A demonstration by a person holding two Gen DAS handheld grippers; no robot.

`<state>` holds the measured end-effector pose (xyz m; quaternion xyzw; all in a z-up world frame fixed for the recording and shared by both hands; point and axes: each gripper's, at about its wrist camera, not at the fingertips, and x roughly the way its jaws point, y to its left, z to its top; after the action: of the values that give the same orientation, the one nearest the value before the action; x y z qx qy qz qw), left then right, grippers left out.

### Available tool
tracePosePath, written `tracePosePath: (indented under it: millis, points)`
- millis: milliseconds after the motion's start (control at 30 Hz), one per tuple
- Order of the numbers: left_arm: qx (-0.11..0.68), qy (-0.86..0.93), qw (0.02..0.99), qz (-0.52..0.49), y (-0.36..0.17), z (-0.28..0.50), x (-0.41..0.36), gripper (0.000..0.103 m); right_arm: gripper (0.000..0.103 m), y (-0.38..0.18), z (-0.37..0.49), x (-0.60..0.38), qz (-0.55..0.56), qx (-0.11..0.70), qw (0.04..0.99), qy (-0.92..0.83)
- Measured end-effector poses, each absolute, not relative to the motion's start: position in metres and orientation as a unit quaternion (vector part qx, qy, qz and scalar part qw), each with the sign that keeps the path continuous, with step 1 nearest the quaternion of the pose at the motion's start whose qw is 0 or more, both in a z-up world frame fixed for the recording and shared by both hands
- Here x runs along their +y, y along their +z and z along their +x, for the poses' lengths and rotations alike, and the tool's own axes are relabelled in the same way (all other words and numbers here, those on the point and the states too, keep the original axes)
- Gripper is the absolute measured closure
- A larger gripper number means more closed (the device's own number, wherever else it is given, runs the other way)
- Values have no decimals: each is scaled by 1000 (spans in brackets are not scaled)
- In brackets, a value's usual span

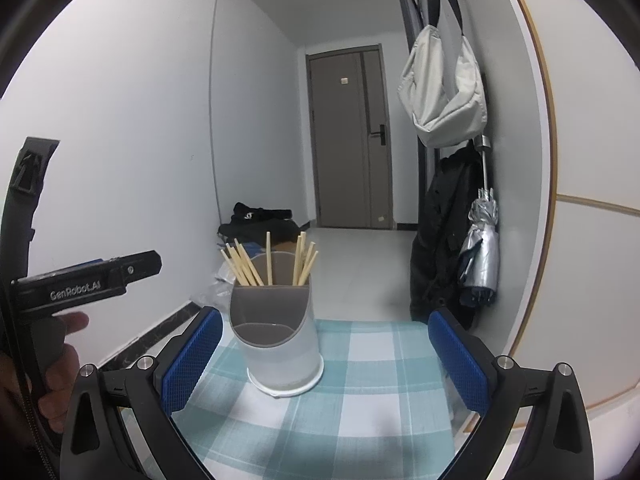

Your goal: Organize utensils

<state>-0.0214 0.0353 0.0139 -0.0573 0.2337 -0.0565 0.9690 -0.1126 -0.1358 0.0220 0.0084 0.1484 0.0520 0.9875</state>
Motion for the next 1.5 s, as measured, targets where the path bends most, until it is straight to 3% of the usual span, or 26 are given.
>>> tracePosePath:
  millis: [1500]
  points:
    - [239,-27,968,-70,10,-23,37,1,0,21,-116,-135,13,157,986,48]
